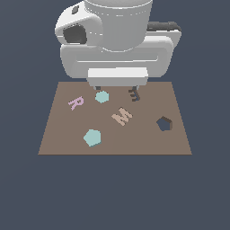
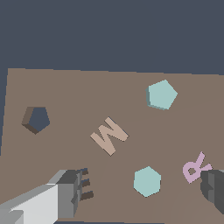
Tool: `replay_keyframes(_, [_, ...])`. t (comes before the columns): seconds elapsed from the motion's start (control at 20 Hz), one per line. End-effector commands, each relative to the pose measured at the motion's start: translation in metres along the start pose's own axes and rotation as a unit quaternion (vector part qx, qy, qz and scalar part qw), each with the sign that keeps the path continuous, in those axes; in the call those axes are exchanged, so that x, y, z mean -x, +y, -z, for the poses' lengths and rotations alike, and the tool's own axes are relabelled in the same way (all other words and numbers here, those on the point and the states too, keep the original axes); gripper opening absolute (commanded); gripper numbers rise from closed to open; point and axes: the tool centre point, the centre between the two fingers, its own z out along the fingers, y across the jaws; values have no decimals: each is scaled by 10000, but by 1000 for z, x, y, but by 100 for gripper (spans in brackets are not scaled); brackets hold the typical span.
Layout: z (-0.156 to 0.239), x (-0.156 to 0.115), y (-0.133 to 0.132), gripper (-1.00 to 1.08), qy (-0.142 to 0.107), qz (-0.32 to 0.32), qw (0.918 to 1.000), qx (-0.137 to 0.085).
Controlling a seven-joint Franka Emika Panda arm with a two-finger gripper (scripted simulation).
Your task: Insert a designated object into the corresponding slot on a board.
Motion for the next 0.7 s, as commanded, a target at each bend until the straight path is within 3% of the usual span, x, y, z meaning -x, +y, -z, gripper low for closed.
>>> replay_keyframes(0.0, [0, 0, 0, 100, 0, 0, 10000, 0])
replay_keyframes(0.65, [-10, -2, 9, 100, -15, 484, 9988, -19])
